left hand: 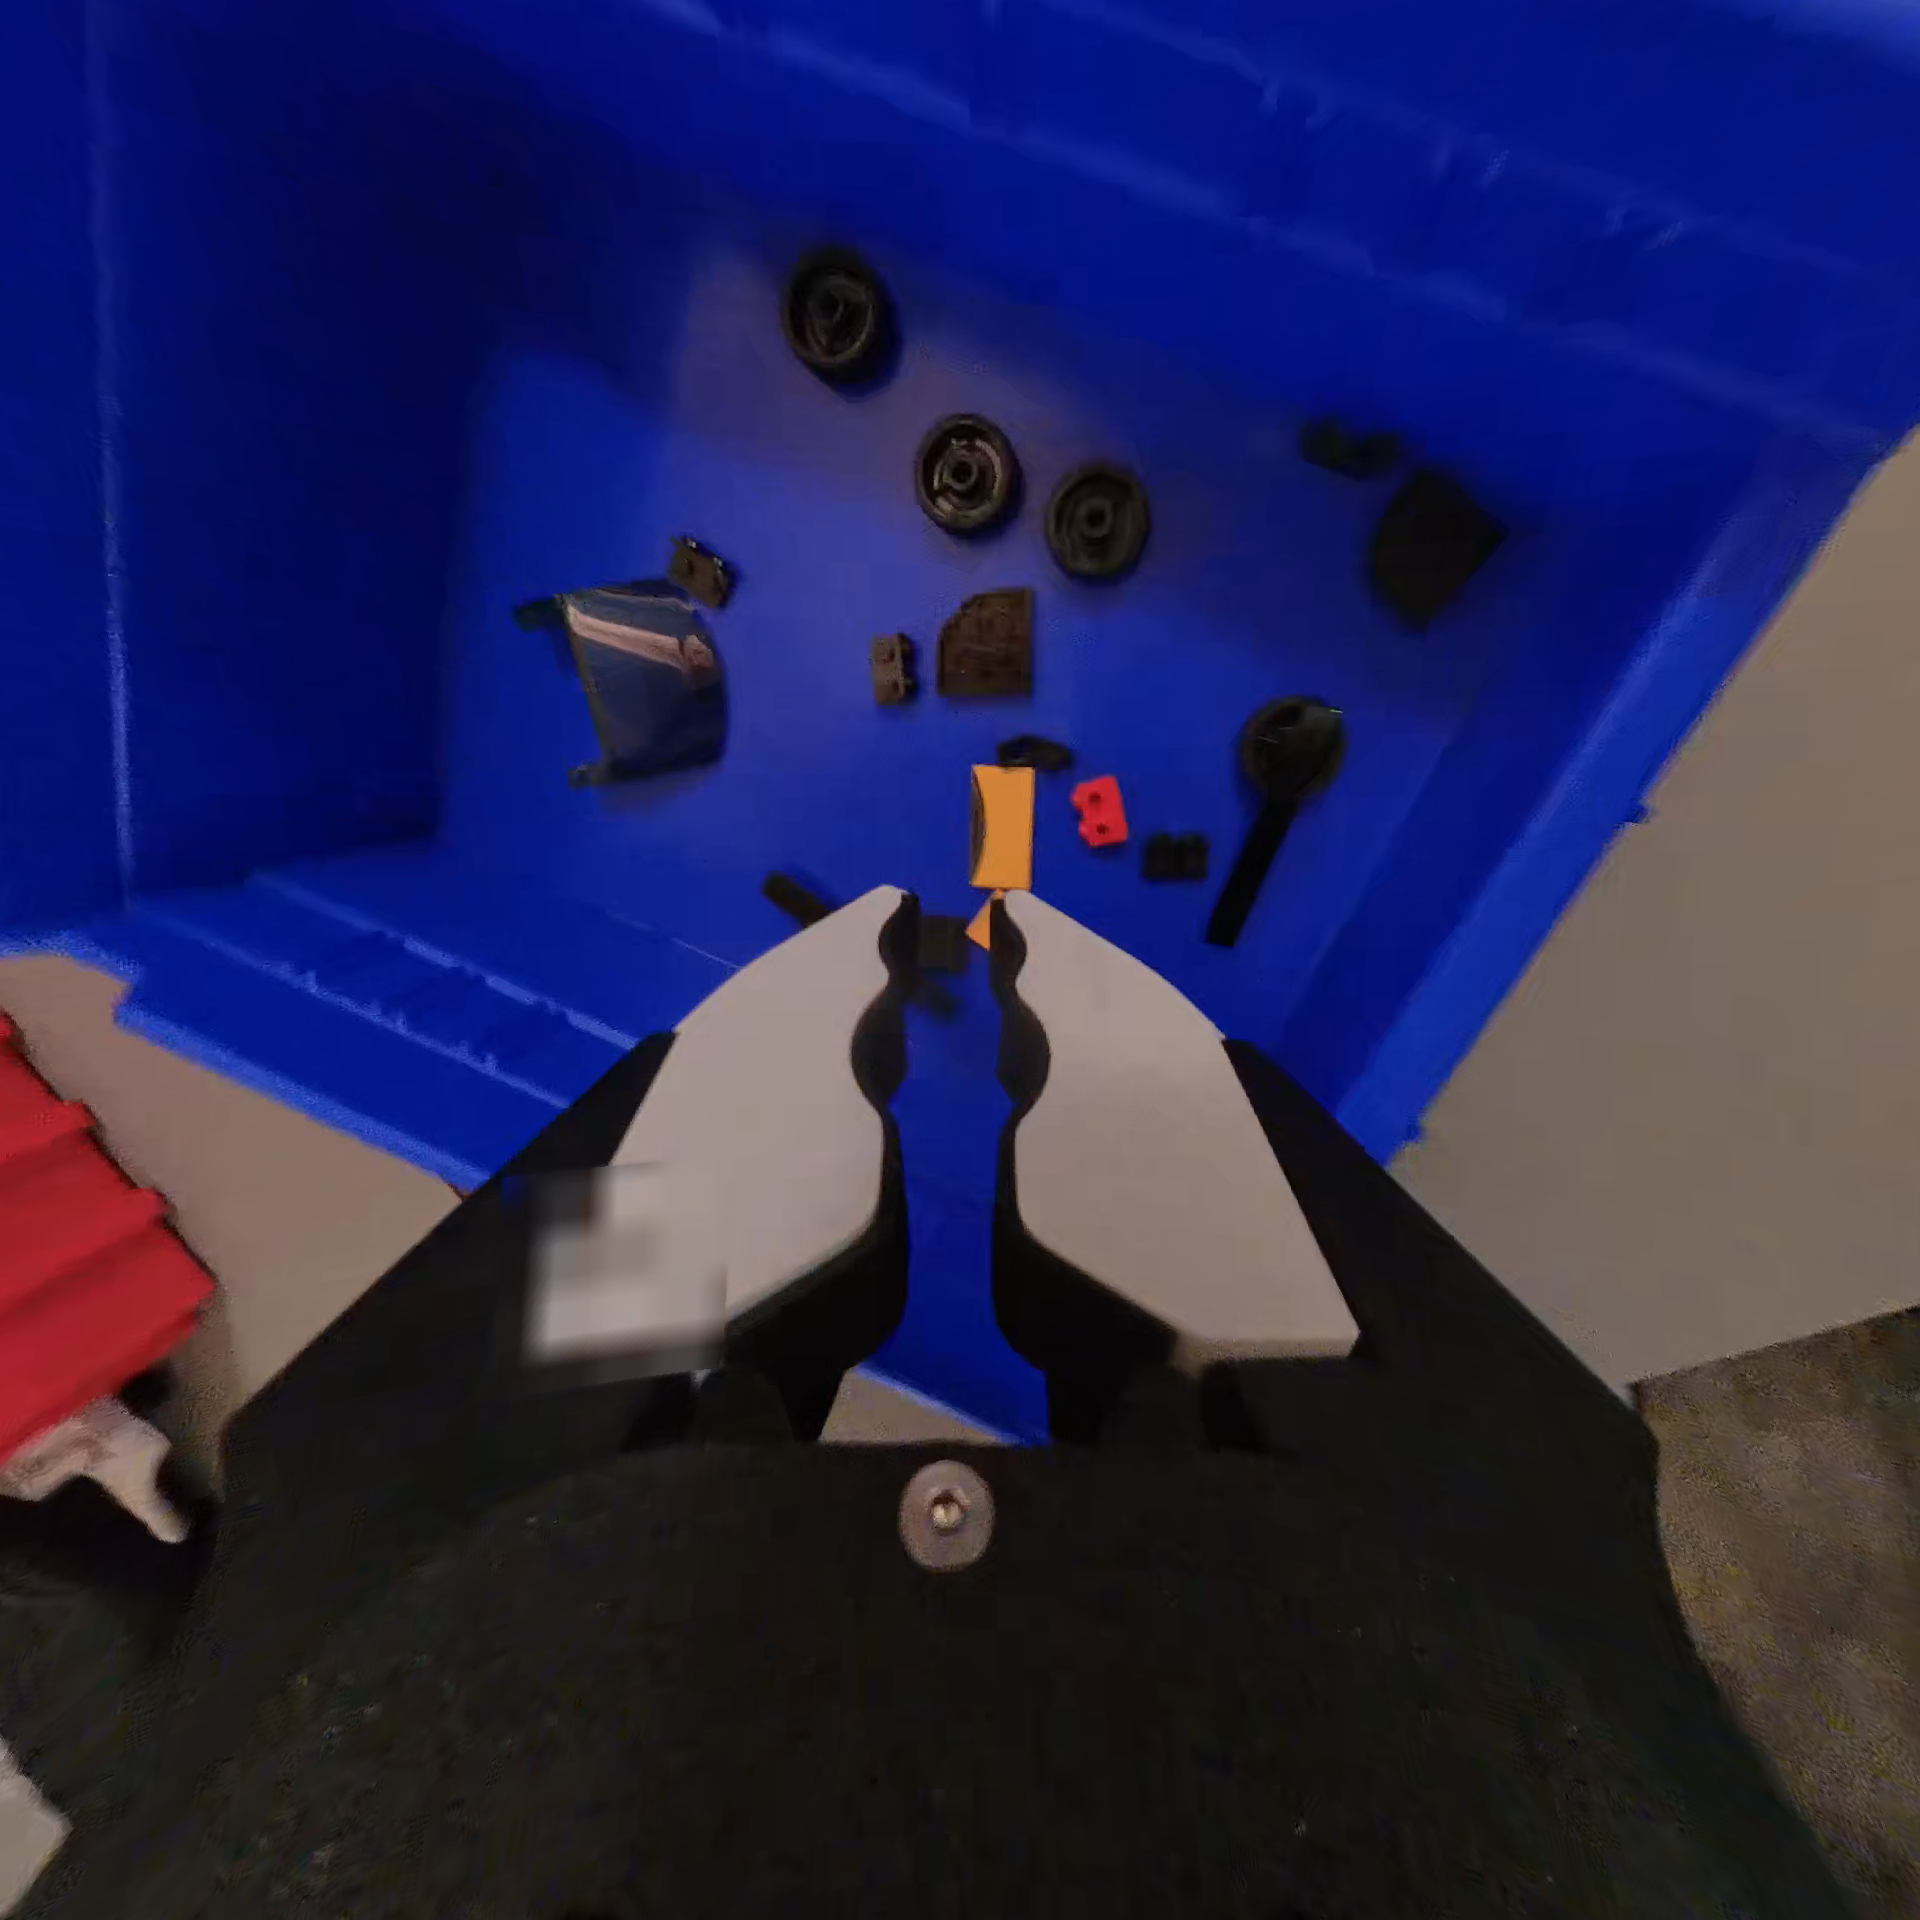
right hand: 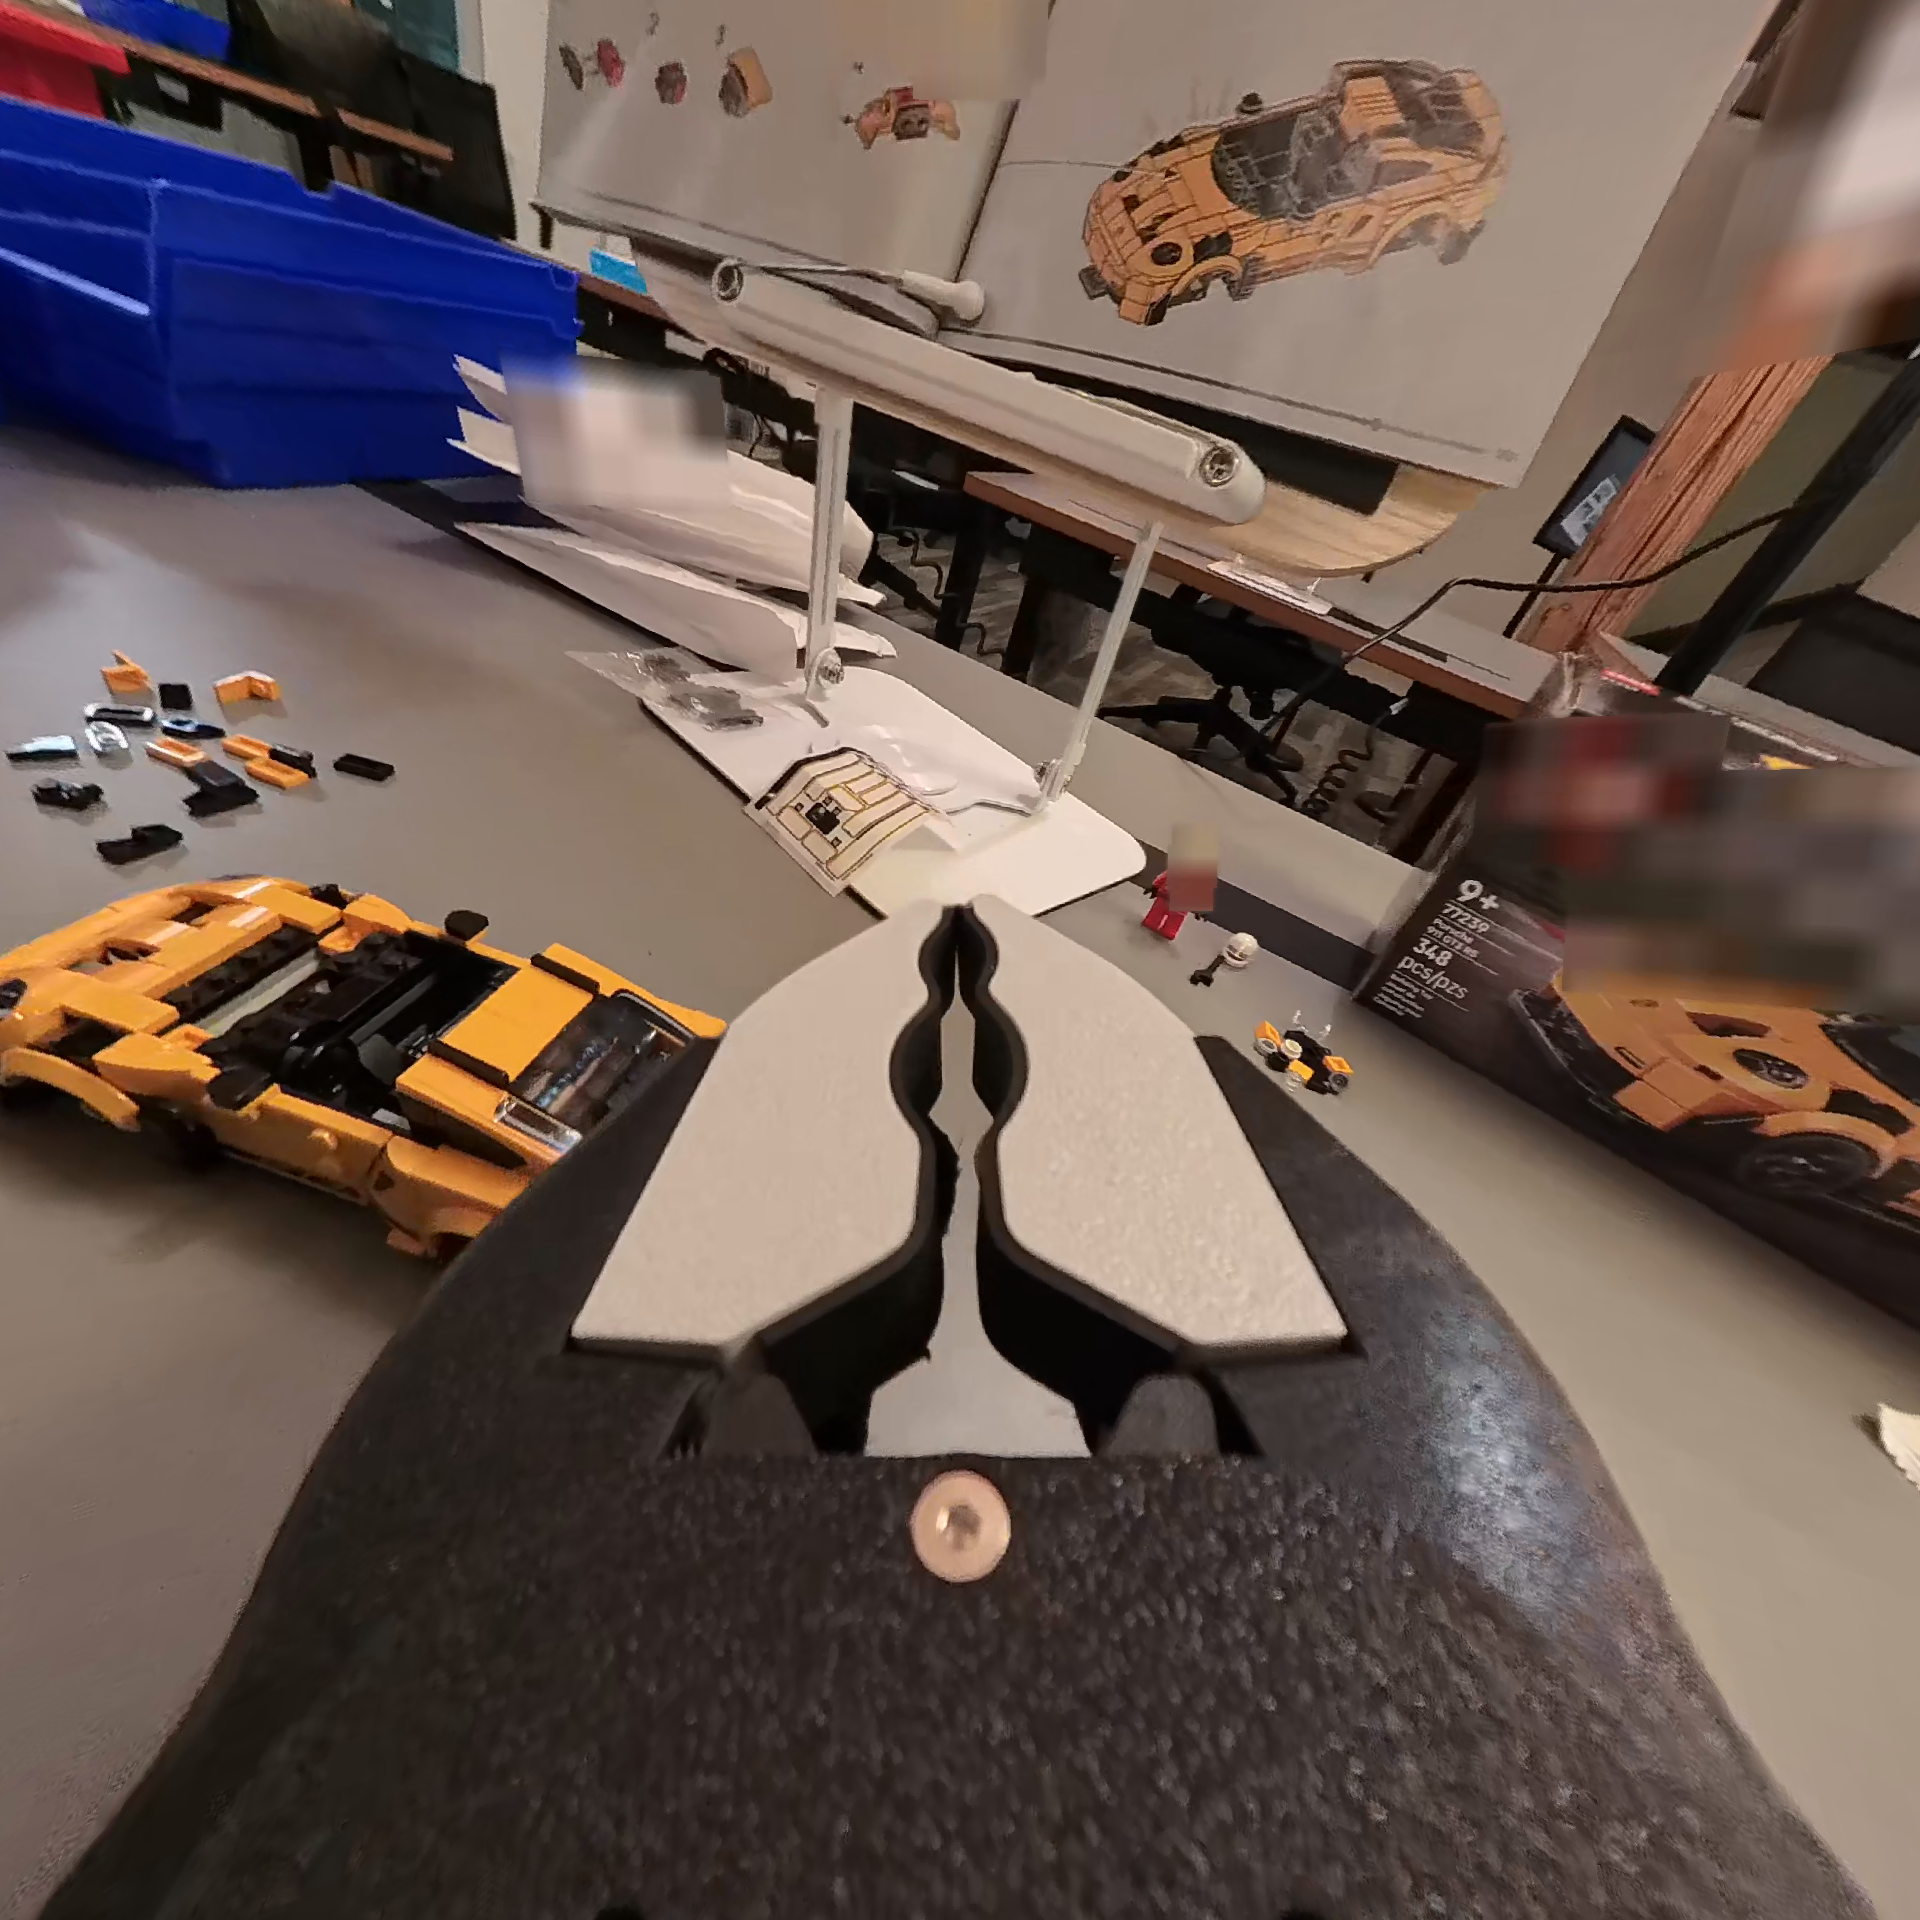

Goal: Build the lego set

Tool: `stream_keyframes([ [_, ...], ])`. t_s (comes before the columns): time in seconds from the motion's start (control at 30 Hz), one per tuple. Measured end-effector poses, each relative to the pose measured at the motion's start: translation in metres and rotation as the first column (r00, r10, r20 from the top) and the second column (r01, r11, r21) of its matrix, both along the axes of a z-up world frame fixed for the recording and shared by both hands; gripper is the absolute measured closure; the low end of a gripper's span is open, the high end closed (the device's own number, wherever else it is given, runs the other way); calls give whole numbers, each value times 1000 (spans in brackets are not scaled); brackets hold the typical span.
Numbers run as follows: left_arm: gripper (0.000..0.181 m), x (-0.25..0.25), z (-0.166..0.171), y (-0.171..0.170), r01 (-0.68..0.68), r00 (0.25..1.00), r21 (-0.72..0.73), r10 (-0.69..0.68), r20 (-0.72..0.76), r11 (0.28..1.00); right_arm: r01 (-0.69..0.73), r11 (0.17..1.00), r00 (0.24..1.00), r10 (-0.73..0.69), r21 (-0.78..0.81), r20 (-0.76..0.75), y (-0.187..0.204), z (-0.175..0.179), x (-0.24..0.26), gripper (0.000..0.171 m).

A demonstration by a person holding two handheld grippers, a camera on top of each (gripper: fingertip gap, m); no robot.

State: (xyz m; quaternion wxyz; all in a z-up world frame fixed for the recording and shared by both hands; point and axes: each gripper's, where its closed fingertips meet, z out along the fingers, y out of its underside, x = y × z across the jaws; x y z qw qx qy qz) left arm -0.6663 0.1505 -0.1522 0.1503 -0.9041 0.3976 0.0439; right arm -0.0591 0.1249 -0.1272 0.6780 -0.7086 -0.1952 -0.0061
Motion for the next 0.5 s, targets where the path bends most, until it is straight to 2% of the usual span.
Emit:
stream_keyframes([
  [0.13, 166, 3, -27, 23, 81, 995, -93, -85, -46, 992, 26, 1000, 999, -26, -6, 30, 2, -4, 3, 171],
  [0.3, 163, 1, -59, 42, 107, 992, -187, -117, -44, 977, 57, 998, 998, -57, -25, 32, 5, -8, 9, 171],
  [0.5, 168, 2, -73, 47, 122, 991, -232, -132, -31, 965, 68, 997, 997, -67, -39, 37, 8, -12, 10, 171],
])
